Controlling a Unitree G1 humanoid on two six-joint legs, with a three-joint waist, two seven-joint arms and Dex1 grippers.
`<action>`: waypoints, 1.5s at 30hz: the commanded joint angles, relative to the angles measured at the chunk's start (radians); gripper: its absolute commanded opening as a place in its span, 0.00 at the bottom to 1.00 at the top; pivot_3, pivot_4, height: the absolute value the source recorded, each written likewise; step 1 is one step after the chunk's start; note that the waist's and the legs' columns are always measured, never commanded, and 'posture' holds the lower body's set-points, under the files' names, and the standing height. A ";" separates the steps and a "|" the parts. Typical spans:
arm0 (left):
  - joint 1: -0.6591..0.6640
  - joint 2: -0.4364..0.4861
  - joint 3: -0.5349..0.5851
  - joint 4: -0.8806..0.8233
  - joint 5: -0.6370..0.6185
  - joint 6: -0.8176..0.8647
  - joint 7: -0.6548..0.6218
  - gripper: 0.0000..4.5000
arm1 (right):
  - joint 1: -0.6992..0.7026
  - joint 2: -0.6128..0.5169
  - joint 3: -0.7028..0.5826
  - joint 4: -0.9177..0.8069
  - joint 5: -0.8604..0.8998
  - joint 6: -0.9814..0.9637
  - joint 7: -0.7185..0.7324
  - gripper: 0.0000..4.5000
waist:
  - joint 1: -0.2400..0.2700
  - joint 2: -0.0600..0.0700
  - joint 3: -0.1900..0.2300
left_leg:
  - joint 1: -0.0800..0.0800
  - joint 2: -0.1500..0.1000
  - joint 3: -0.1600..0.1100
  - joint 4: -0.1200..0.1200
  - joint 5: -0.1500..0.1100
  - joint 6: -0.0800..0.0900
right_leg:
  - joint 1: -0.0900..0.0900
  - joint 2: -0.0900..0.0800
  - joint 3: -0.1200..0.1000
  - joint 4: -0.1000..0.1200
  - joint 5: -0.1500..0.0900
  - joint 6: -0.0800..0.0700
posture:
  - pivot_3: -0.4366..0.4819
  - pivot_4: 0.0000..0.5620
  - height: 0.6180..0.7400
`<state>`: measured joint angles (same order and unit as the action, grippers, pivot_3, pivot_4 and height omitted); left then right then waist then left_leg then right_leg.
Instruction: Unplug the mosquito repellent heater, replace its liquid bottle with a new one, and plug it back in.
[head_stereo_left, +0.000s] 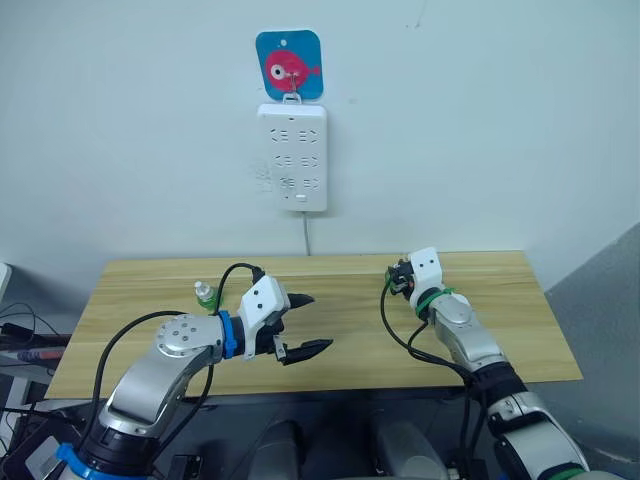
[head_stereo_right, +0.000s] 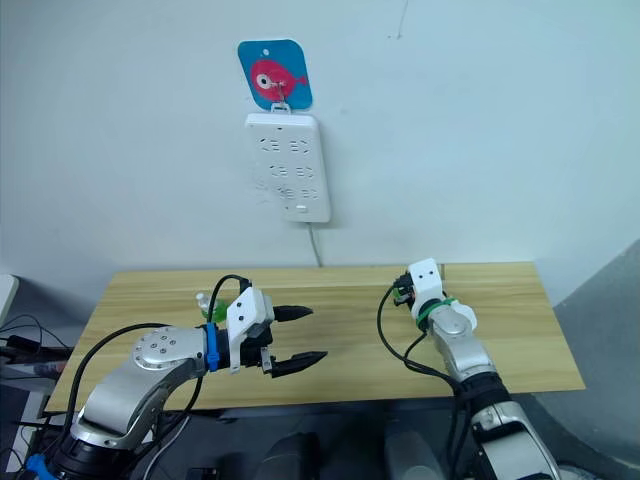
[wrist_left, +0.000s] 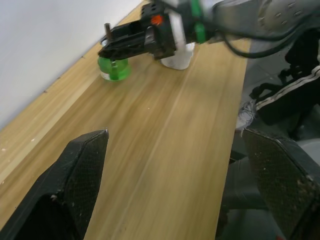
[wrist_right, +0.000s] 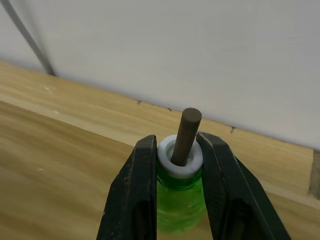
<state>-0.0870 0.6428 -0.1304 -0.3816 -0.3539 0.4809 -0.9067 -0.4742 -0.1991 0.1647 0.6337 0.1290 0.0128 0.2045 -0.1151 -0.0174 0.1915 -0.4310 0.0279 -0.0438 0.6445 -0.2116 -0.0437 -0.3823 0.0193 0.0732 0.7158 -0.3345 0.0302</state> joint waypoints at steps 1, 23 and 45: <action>0.007 0.001 0.009 -0.053 -0.004 0.006 0.022 1.00 | -0.025 0.011 -0.049 0.080 -0.027 -0.073 -0.020 0.18 | 0.009 0.000 0.000 | 0.000 0.000 0.000 0.000 0.000 0.000 | 0.000 0.000 0.000 0.000 0.000 0.000 | 0.42 0.34 0.86; 0.384 -0.191 0.381 0.088 0.019 -0.052 0.397 1.00 | 0.165 -0.324 0.066 -0.944 0.087 0.379 0.502 0.99 | 0.030 -0.001 0.024 | 0.008 0.001 -0.004 0.000 0.000 0.000 | 0.010 -0.003 -0.001 -0.001 -0.004 0.002 | 0.43 0.39 0.86; 0.012 -0.155 0.381 0.825 0.152 -0.410 0.365 1.00 | 0.084 -0.368 0.173 -1.241 0.122 0.798 0.538 0.99 | 0.062 -0.012 0.062 | 0.004 0.000 -0.006 -0.001 -0.001 -0.001 | 0.008 -0.005 -0.004 -0.005 -0.002 -0.003 | 0.39 0.50 0.86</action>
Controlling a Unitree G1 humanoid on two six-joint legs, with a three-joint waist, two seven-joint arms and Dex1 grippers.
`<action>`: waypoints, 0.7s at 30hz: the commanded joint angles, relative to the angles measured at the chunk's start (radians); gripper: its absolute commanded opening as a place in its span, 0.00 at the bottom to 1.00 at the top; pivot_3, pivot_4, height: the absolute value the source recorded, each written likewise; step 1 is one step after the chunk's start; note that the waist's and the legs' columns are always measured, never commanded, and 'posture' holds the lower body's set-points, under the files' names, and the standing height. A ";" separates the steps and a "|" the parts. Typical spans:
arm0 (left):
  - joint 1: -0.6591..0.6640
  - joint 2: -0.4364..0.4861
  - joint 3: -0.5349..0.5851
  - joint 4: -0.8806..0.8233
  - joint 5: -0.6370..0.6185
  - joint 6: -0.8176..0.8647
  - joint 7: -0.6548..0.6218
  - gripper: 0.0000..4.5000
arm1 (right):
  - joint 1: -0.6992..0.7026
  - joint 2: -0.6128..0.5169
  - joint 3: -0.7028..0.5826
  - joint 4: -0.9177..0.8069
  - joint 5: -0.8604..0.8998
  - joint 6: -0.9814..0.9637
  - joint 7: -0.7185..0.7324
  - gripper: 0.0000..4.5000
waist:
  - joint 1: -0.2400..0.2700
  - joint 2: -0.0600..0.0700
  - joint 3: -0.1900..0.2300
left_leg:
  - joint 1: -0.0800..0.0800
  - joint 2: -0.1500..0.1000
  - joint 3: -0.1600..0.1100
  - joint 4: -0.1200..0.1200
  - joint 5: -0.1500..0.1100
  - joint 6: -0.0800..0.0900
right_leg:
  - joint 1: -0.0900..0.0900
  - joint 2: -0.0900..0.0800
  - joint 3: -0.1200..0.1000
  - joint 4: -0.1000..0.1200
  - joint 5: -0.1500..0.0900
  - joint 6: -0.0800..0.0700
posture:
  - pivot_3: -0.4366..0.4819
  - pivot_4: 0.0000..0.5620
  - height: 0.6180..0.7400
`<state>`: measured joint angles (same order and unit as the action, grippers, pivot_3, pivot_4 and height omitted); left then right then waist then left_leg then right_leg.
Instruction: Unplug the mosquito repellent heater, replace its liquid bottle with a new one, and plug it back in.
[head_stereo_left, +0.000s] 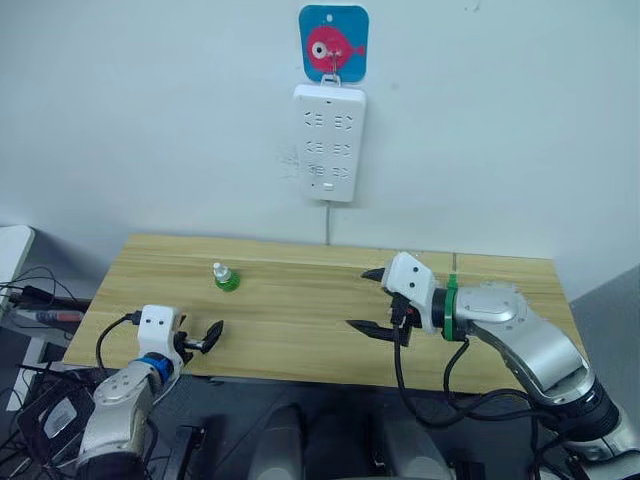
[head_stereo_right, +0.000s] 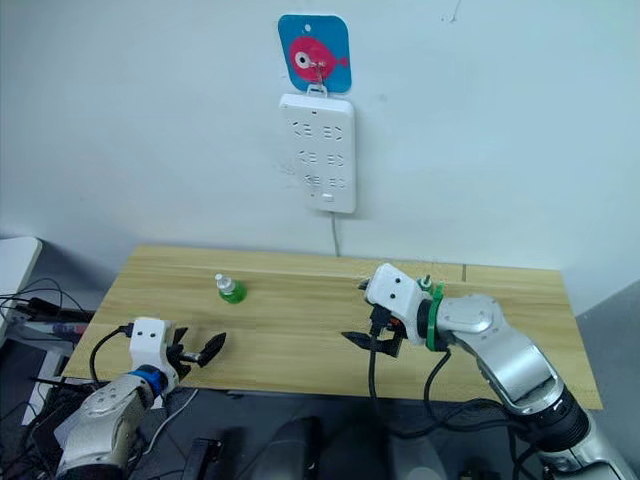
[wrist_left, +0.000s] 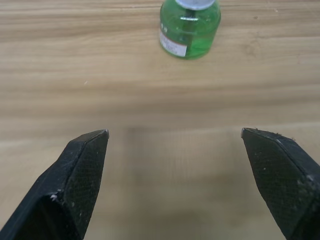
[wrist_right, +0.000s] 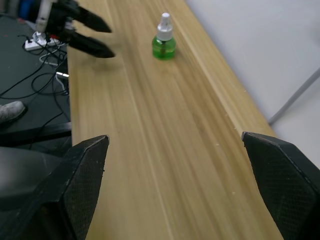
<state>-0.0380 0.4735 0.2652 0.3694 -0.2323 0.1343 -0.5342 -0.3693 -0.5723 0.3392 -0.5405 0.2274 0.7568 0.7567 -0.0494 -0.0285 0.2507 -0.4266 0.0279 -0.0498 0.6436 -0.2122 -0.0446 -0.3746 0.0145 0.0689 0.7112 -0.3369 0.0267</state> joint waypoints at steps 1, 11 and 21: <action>-0.068 0.013 -0.023 0.115 0.040 -0.080 -0.006 1.00 | -0.026 0.007 0.001 -0.081 0.027 0.076 -0.018 0.99 | -0.005 -0.002 0.006 | 0.000 0.000 0.000 0.000 0.000 0.000 | 0.000 0.000 0.000 0.000 0.000 0.000 | 0.38 0.51 0.86; -0.299 -0.016 -0.046 0.392 0.068 -0.195 0.011 1.00 | -0.033 0.018 -0.012 -0.157 0.068 0.210 -0.067 0.99 | -0.011 -0.003 0.030 | -0.003 0.000 -0.002 0.000 0.000 0.000 | -0.002 0.000 -0.003 0.000 0.000 0.000 | 0.35 0.56 0.86; -0.373 -0.030 -0.038 0.485 0.069 -0.276 0.047 1.00 | -0.022 0.009 -0.019 -0.186 0.106 0.258 -0.093 0.99 | -0.021 -0.002 0.049 | -0.006 0.000 -0.002 0.000 0.000 0.000 | -0.005 0.000 -0.003 0.001 0.000 0.001 | 0.35 0.61 0.86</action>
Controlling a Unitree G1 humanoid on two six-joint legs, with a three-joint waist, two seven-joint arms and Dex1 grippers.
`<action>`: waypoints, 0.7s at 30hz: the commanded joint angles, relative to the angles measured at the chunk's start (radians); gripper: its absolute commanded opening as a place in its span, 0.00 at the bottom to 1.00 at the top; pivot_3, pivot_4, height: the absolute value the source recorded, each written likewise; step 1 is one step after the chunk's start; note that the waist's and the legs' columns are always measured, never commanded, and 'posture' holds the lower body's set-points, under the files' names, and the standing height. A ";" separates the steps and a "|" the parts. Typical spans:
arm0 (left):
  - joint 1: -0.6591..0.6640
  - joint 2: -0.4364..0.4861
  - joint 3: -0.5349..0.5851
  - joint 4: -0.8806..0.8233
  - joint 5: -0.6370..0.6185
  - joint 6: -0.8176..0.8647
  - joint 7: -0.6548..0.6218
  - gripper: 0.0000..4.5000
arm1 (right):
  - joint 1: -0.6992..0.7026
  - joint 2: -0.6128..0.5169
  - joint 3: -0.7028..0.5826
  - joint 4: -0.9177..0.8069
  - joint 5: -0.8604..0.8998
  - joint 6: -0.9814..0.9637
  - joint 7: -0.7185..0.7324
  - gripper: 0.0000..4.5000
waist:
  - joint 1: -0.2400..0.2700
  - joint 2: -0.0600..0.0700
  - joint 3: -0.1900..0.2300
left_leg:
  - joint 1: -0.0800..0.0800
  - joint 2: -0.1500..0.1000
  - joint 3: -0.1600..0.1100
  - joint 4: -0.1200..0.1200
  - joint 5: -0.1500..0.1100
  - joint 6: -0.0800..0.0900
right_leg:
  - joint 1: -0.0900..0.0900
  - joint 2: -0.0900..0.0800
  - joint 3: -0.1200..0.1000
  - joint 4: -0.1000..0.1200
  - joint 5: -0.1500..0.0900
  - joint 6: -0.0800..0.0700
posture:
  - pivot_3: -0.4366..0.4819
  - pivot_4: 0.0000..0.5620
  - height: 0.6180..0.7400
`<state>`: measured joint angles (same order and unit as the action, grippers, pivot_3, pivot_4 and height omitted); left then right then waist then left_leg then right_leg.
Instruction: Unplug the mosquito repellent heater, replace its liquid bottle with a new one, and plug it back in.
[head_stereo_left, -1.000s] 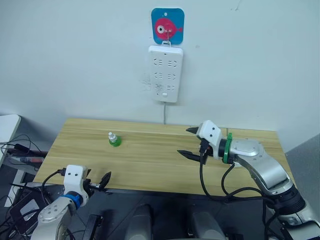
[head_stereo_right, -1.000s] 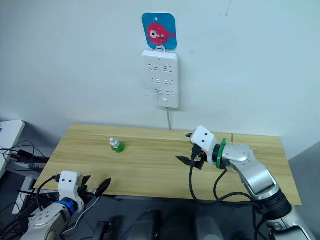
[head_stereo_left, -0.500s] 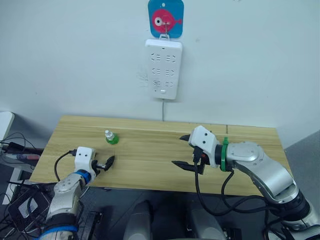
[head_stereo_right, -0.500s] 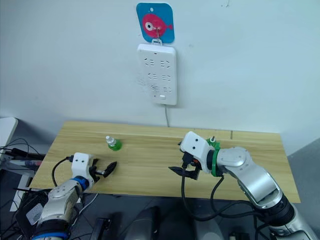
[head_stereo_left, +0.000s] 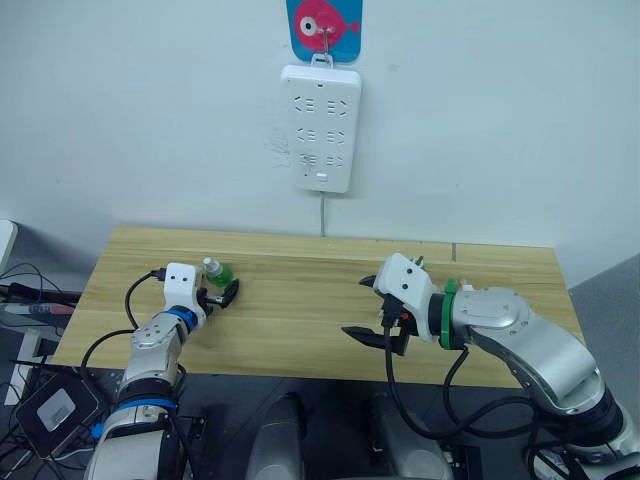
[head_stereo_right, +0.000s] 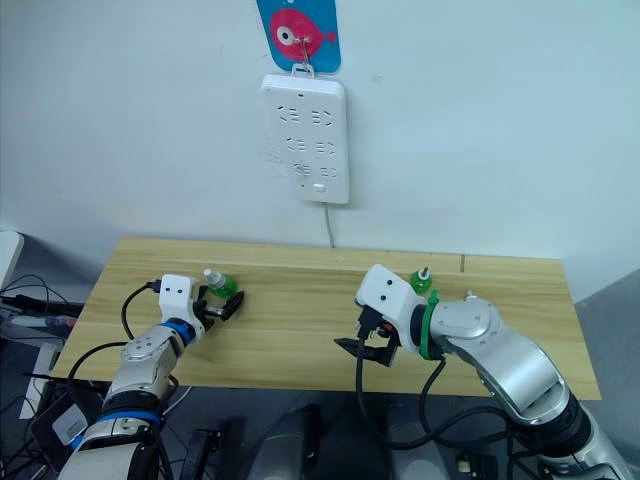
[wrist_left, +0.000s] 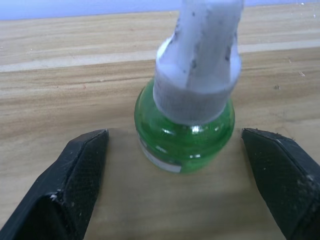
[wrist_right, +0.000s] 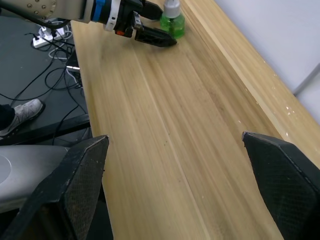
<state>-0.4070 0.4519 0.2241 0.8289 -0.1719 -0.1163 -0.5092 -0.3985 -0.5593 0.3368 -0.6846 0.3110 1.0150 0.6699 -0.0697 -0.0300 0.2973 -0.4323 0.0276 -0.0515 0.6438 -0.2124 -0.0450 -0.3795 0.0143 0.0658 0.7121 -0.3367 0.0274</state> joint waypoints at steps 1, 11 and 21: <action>-0.014 -0.010 0.005 0.034 0.009 -0.039 0.031 1.00 | 0.009 -0.005 -0.018 -0.041 0.024 0.001 -0.008 0.99 | -0.001 -0.001 0.005 | 0.000 0.000 0.000 0.000 0.000 0.000 | 0.000 0.000 0.000 0.000 0.000 0.000 | 0.35 0.61 0.86; -0.021 -0.020 -0.004 0.065 0.001 -0.074 0.009 0.66 | 0.036 -0.032 -0.020 -0.064 0.048 0.001 -0.020 1.00 | -0.008 -0.001 0.015 | -0.001 0.000 0.000 -0.001 0.000 -0.001 | -0.001 0.000 0.000 -0.001 0.000 0.001 | 0.34 0.61 0.86; 0.193 0.094 -0.131 -0.481 -0.046 0.082 -0.254 0.50 | 0.015 -0.002 -0.038 -0.025 0.055 -0.077 -0.012 1.00 | -0.019 -0.002 0.015 | -0.002 0.002 0.001 -0.002 0.000 -0.004 | -0.004 0.000 0.000 0.000 0.000 0.001 | 0.35 0.54 0.86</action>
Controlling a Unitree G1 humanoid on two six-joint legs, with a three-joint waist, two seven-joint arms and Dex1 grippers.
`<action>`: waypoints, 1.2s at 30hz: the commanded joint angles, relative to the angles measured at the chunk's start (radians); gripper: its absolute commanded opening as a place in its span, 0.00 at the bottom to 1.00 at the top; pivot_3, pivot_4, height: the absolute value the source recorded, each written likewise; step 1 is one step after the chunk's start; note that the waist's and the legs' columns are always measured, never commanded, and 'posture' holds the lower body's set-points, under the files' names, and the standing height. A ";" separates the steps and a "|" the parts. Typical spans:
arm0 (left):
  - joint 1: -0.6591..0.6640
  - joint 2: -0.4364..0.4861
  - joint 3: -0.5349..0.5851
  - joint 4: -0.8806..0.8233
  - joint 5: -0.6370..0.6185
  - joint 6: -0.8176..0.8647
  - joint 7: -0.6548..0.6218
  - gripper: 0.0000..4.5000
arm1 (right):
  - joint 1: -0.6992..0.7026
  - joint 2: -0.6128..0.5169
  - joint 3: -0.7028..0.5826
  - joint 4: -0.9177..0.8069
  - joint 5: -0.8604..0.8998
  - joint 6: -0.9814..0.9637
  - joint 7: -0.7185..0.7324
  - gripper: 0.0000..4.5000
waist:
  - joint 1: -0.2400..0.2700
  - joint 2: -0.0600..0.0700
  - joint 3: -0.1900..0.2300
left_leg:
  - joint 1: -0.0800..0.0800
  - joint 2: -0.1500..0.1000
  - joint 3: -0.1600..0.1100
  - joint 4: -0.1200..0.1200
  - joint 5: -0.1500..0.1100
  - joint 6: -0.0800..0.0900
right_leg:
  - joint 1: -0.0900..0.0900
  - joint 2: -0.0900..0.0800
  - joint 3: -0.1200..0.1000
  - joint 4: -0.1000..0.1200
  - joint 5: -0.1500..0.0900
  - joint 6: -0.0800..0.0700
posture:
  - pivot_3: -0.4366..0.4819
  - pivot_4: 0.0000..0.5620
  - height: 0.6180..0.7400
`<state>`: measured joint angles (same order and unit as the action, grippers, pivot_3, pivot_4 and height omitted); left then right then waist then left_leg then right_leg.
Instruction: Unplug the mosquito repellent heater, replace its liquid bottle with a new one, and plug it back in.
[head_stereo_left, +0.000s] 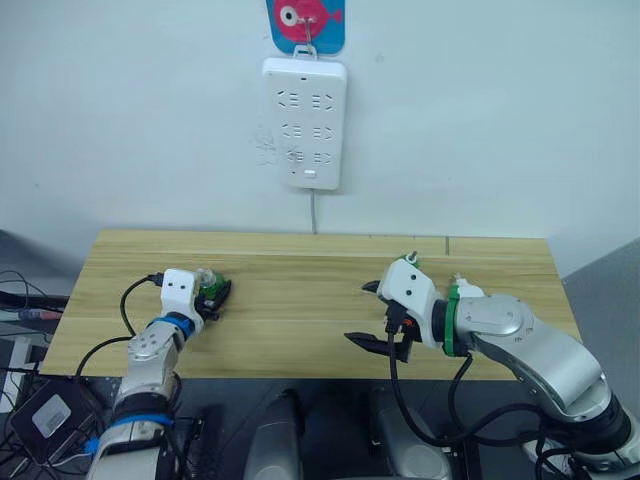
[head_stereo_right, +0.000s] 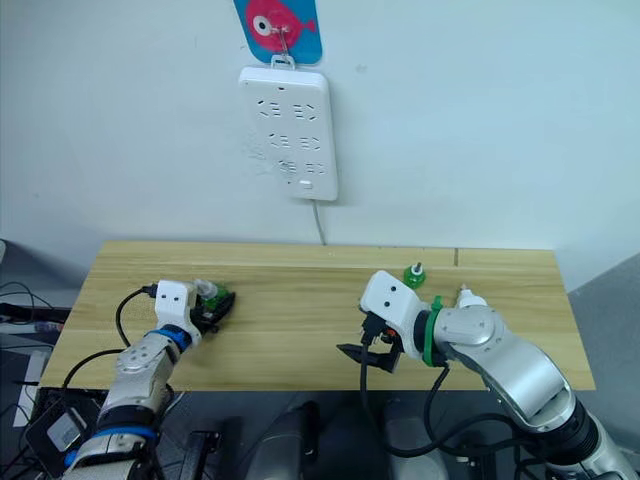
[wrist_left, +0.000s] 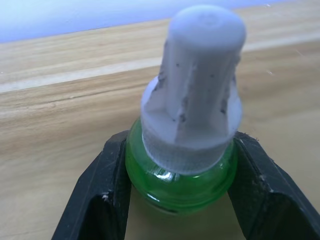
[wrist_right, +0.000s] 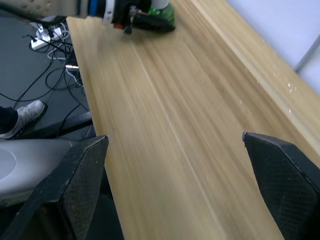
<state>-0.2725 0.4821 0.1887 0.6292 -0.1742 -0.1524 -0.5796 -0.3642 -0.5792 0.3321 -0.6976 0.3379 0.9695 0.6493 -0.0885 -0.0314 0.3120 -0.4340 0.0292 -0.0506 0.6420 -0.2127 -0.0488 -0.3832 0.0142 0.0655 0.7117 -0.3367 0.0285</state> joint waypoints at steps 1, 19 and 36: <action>0.079 0.096 -0.139 -0.385 -0.064 0.183 -0.258 0.50 | -0.031 0.030 -0.044 -0.008 0.042 -0.030 0.012 1.00 | 0.002 0.000 0.000 | -0.001 0.000 0.000 -0.001 0.001 -0.003 | -0.001 0.000 0.000 0.000 0.000 0.000 | 0.35 0.53 0.86; -0.305 0.272 -0.401 -0.714 -0.198 0.630 -0.726 0.50 | -0.288 0.252 -0.054 0.216 0.150 0.039 -0.021 1.00 | -0.018 -0.001 -0.002 | -0.004 0.000 -0.001 -0.003 0.006 -0.011 | -0.006 0.001 -0.003 0.003 0.001 -0.001 | 0.30 0.39 0.86; -0.312 0.222 -0.360 -0.705 -0.222 0.596 -0.728 0.50 | -0.284 0.299 -0.053 0.222 0.149 0.020 -0.047 0.23 | -0.021 -0.002 -0.005 | -0.005 0.000 -0.001 0.002 0.006 -0.011 | -0.006 0.000 -0.004 0.005 0.001 -0.001 | 0.31 0.36 0.86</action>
<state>-0.5788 0.7135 -0.2047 -0.0478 -0.3732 0.4786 -1.3012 -0.6426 -0.2877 0.2959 -0.4498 0.4642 1.0103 0.5972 -0.1092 -0.0333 0.3068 -0.4387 0.0293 -0.0515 0.6436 -0.2065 -0.0601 -0.3895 0.0142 0.0615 0.7169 -0.3361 0.0276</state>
